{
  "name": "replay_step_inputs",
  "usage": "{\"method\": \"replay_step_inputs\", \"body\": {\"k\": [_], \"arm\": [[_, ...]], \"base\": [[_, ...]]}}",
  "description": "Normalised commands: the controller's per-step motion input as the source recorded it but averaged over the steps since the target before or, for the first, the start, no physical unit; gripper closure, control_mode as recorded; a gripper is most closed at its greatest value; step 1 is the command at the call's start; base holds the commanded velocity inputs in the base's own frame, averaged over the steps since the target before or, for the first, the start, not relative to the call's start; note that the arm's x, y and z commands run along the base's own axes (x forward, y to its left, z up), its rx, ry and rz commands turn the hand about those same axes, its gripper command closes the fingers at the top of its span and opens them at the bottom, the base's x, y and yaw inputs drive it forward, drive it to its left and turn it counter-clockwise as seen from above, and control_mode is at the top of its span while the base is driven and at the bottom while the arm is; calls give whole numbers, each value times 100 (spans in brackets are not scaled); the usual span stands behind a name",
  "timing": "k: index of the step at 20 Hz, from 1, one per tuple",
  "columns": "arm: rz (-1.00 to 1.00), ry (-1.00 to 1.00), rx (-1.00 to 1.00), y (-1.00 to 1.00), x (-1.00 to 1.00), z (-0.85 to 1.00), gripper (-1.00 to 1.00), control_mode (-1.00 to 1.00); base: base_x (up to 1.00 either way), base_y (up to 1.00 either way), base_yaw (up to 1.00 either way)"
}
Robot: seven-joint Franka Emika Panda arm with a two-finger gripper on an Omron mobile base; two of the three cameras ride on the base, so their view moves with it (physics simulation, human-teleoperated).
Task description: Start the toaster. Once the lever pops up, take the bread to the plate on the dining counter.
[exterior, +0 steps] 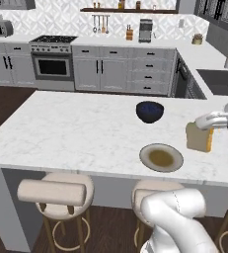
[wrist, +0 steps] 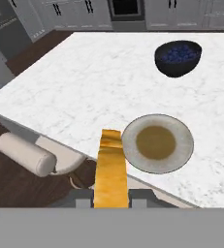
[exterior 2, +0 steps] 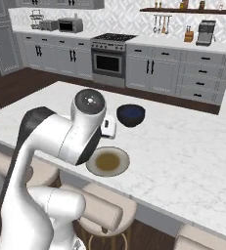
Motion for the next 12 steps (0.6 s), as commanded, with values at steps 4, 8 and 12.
{"method": "replay_step_inputs", "body": {"k": [4, 8, 12], "arm": [[31, 12, 15, -6, 100, -78, 100, -100], [18, 16, 21, 0, 94, -65, 100, -100], [6, 7, 21, 0, 79, -61, 100, -100]], "base": [[0, 0, 0], [0, 0, 0], [0, 0, 0]]}}
